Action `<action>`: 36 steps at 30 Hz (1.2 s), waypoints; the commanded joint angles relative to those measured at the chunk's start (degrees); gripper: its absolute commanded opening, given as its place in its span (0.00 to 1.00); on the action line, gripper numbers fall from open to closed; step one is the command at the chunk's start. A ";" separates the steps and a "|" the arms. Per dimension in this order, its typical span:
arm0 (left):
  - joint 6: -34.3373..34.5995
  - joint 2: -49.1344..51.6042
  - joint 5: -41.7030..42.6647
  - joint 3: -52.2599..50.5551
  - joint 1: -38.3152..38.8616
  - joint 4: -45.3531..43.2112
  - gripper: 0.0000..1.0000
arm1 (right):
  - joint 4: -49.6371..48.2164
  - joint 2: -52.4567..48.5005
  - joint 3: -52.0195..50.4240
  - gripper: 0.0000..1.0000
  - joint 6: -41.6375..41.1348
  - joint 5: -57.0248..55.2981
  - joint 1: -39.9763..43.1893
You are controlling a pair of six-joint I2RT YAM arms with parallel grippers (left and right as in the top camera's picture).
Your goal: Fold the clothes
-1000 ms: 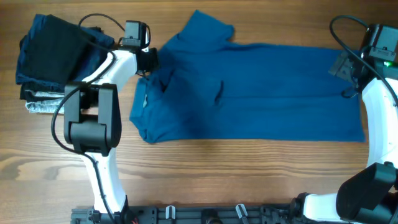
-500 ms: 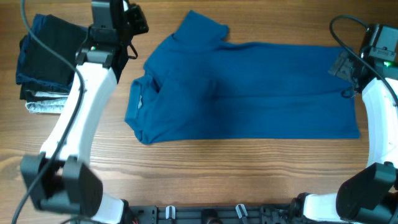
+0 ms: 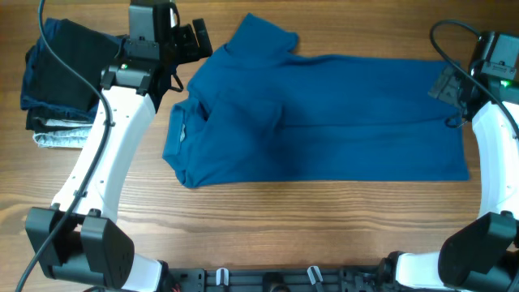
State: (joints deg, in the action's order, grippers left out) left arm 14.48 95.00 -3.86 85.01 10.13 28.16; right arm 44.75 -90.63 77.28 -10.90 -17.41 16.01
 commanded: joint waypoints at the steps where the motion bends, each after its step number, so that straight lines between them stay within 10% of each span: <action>1: 0.09 0.35 -0.72 -0.13 -0.11 -0.02 1.00 | -0.15 0.81 0.04 1.00 -0.92 -0.11 0.02; 27: 0.09 0.35 -0.72 -0.13 -0.11 -0.20 1.00 | -10.36 0.81 0.04 1.00 -1.11 0.96 0.02; 36: 5.95 3.28 4.22 -0.13 -0.02 -14.29 1.00 | -13.42 0.48 0.50 0.88 1.95 11.50 0.04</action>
State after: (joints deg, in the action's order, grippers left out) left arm 16.32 95.11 -2.96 84.75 10.13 14.28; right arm 31.24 -90.63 77.12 -10.22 -9.15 16.01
